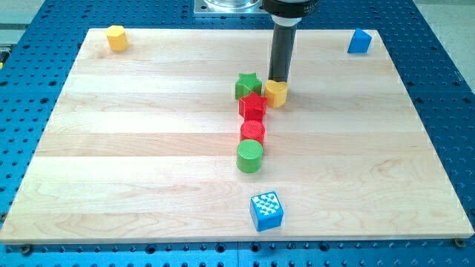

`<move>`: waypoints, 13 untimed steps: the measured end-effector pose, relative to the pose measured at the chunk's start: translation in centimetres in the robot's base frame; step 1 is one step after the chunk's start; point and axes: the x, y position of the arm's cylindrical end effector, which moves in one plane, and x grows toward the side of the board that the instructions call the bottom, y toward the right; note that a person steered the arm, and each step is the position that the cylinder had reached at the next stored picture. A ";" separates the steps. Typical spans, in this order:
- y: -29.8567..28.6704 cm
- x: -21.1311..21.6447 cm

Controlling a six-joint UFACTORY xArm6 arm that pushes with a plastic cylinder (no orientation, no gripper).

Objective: Move the cube parallel to the red circle

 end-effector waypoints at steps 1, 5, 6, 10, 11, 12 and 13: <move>0.3 0.2; 2.2 9.3; 2.2 10.1; 3.1 15.7; 1.7 20.8; -1.3 26.0; -2.7 26.1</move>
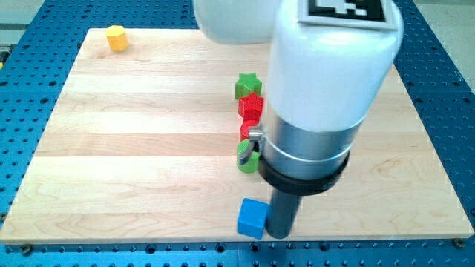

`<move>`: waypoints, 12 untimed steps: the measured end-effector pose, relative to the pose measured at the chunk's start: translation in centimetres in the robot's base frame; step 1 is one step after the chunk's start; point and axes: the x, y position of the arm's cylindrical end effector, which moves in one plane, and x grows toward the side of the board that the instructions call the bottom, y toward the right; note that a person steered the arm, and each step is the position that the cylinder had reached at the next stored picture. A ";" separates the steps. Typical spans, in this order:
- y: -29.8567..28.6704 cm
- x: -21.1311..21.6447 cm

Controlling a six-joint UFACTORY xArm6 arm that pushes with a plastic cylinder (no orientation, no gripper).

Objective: Move the cube parallel to the red circle

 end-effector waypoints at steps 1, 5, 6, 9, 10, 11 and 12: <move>-1.7 0.0; -1.6 -2.4; -2.3 -2.6; -8.1 -5.5; -12.9 -5.4; -13.9 -2.0; -13.9 0.0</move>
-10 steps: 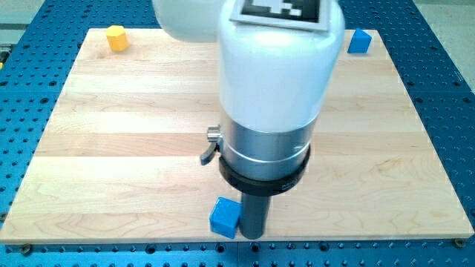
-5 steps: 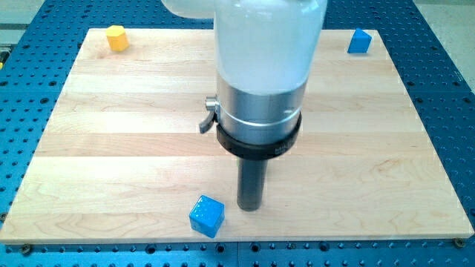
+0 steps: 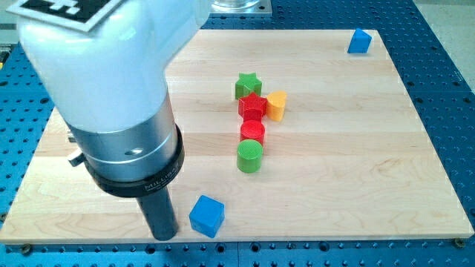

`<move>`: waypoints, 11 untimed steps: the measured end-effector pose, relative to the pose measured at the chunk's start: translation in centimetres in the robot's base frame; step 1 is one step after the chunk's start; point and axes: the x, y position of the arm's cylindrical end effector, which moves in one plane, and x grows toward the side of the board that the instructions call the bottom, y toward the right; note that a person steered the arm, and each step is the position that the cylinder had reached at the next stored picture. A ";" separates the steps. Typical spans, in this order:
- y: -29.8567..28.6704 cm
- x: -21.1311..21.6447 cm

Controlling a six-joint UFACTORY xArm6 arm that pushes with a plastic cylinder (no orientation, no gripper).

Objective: Move the cube parallel to the red circle

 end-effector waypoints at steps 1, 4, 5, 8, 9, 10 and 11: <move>3.0 0.0; 13.8 -0.8; 15.3 -2.9; 12.3 -3.6; 13.0 -6.1; 17.3 -7.9; 22.6 -8.5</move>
